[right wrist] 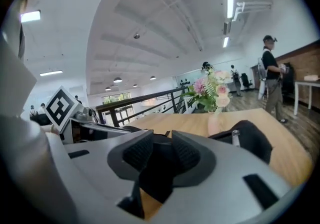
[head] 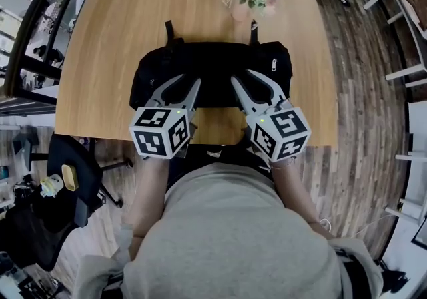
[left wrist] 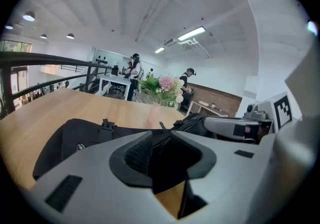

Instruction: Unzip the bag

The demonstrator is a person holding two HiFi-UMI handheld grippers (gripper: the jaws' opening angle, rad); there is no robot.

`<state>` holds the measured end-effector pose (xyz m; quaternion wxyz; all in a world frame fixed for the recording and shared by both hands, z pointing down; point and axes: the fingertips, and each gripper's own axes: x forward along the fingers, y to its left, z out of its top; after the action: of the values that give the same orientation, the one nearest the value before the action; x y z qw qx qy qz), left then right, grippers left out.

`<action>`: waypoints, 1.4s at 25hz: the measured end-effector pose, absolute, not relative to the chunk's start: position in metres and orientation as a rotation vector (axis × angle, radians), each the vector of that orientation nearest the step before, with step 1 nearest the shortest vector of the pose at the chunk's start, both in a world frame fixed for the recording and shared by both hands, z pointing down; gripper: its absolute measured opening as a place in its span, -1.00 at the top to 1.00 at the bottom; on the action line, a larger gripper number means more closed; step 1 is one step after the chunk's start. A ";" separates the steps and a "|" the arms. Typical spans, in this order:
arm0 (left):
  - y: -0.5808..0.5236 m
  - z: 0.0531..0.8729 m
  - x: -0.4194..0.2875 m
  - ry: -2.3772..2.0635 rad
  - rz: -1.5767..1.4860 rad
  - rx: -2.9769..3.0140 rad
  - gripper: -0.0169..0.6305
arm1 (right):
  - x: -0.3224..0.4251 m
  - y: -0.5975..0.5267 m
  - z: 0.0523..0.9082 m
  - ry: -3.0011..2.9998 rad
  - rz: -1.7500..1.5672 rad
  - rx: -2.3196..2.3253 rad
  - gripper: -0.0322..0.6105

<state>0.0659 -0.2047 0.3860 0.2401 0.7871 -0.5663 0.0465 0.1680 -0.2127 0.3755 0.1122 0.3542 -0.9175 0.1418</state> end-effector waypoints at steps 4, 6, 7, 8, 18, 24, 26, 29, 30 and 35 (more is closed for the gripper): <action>-0.199 0.387 0.077 -1.502 0.080 2.166 0.80 | 0.153 -0.198 0.379 -2.716 0.464 0.970 0.75; -0.195 0.390 0.084 -1.461 0.089 2.173 0.85 | 0.148 -0.192 0.380 -2.729 0.466 0.932 0.88; -0.193 0.390 0.086 -1.446 0.092 2.175 0.87 | 0.146 -0.190 0.381 -2.736 0.472 0.913 0.88; -0.190 0.391 0.088 -1.436 0.093 2.178 0.87 | 0.144 -0.188 0.381 -2.743 0.478 0.895 0.88; -0.179 0.389 0.089 -1.465 0.083 2.181 0.88 | 0.134 -0.181 0.389 -2.713 0.546 0.853 0.88; -0.170 0.402 0.088 -1.476 0.135 2.123 0.88 | 0.133 -0.173 0.393 -2.712 0.543 0.801 0.88; -0.167 0.405 0.090 -1.465 0.129 2.108 0.88 | 0.132 -0.168 0.395 -2.706 0.541 0.778 0.88; -0.162 0.411 0.093 -1.439 0.146 2.101 0.88 | 0.131 -0.163 0.398 -2.698 0.536 0.767 0.88; -0.161 0.413 0.095 -1.429 0.150 2.101 0.88 | 0.131 -0.163 0.399 -2.696 0.534 0.765 0.88; -0.158 0.414 0.094 -1.435 0.152 2.090 0.88 | 0.135 -0.161 0.400 -2.688 0.523 0.768 0.88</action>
<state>0.0943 -0.1585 0.4135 0.2965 0.7860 -0.5395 0.0573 0.1346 -0.1612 0.4005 0.1480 0.2670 -0.9348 0.1817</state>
